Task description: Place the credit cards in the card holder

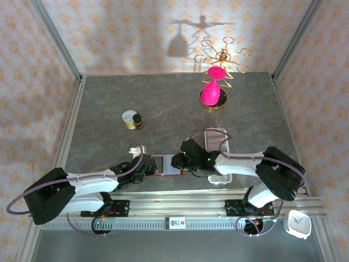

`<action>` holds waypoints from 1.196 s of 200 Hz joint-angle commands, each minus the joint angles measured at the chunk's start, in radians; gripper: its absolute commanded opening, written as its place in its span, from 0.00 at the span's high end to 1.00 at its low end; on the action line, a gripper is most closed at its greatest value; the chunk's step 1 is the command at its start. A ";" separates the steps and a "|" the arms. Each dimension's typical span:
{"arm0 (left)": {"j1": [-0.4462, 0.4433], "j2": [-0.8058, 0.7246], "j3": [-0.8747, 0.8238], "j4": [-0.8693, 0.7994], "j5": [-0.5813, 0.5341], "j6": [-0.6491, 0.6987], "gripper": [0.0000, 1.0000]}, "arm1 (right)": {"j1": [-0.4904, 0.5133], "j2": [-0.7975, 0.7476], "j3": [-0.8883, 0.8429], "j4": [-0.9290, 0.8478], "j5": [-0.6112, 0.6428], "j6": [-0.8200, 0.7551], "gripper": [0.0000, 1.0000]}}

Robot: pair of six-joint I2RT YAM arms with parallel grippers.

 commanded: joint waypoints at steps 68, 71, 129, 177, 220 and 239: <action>-0.031 0.087 -0.050 0.020 0.197 -0.036 0.69 | 0.008 0.077 0.030 -0.015 0.015 0.010 0.68; -0.031 0.088 -0.051 0.024 0.200 -0.036 0.69 | 0.007 0.079 0.031 -0.015 0.013 0.010 0.68; -0.034 0.039 -0.064 0.039 0.204 -0.058 0.69 | 0.028 0.135 0.067 0.064 -0.031 0.041 0.68; -0.034 -0.001 -0.105 0.066 0.185 -0.096 0.69 | 0.031 0.152 0.078 0.143 -0.055 0.081 0.68; -0.034 -0.022 -0.138 0.134 0.214 -0.121 0.68 | 0.031 0.176 0.085 0.207 -0.076 0.108 0.69; -0.034 -0.032 -0.146 0.136 0.210 -0.125 0.67 | 0.033 0.183 0.081 0.256 -0.094 0.128 0.69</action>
